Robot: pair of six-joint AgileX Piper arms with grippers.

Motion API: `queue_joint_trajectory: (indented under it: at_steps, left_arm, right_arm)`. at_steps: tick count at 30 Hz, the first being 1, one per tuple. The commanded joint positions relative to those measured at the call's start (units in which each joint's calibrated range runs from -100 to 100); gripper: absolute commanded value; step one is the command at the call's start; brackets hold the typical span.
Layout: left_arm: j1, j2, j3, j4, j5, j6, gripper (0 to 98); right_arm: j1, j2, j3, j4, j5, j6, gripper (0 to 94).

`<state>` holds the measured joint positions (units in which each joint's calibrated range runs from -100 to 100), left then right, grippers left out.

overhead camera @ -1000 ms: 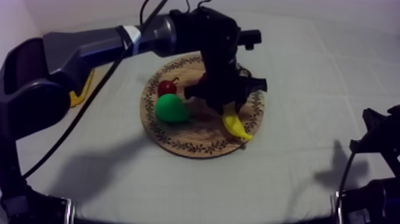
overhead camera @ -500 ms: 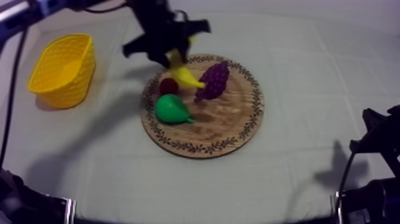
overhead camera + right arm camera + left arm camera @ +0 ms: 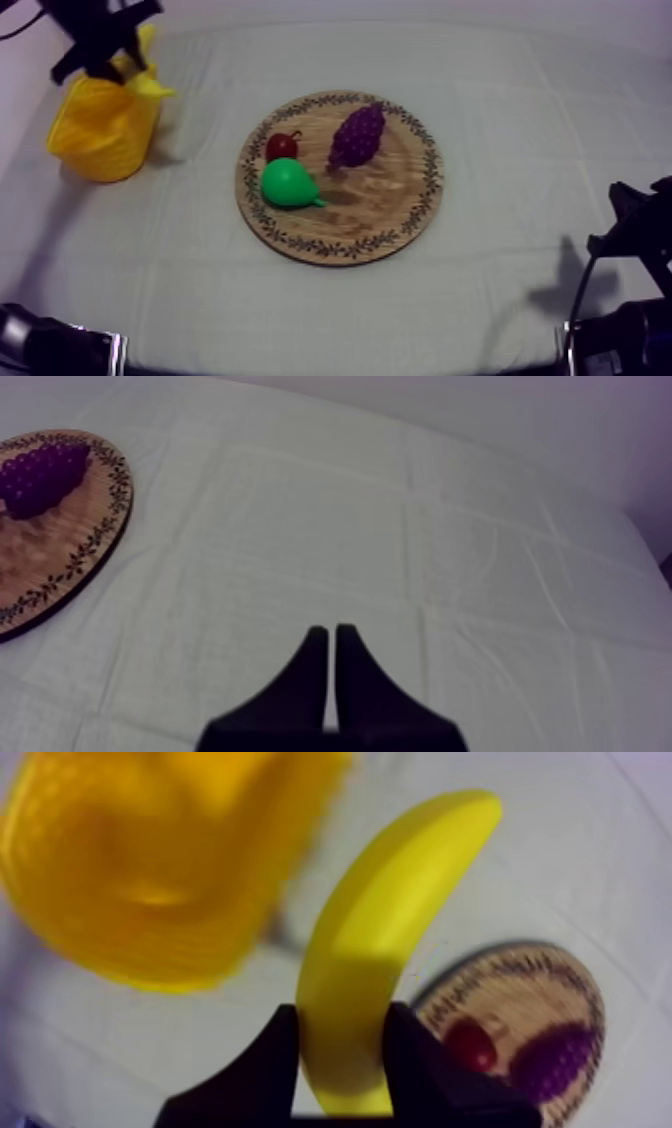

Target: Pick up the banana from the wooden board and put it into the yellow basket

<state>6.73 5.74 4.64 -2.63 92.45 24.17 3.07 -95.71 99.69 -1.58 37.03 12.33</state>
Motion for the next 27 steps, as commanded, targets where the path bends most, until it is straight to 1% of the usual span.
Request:
queue_joint_trajectory:
  at_steps: [1, 5, 10, 16, 27]
  left_arm:
    - [-6.4, -0.1, 1.6, -0.19, -0.8, -0.9, 31.7]
    - [-9.8, 0.1, 3.9, -0.7, -2.4, -1.8, 32.0]
    - [-12.1, 1.3, 5.6, -1.2, -4.1, -2.5, 32.4]
    - [-12.9, 2.7, 7.8, -1.49, -6.4, -2.8, 32.6]
    - [-13.3, 7.8, 10.5, -1.02, -12.0, -3.4, 33.9]
  right_arm:
    - [0.0, 0.0, 0.0, 0.0, 0.0, 0.0, 0.6]
    - [0.0, 0.0, 0.0, 0.0, 0.0, 0.0, 0.6]
    - [0.1, 0.0, 0.0, 0.0, 0.0, 0.0, 0.6]
    - [0.1, 0.0, 0.0, 0.0, 0.0, 0.0, 0.6]
    - [0.1, 0.0, 0.0, 0.0, 0.0, 0.0, 0.6]
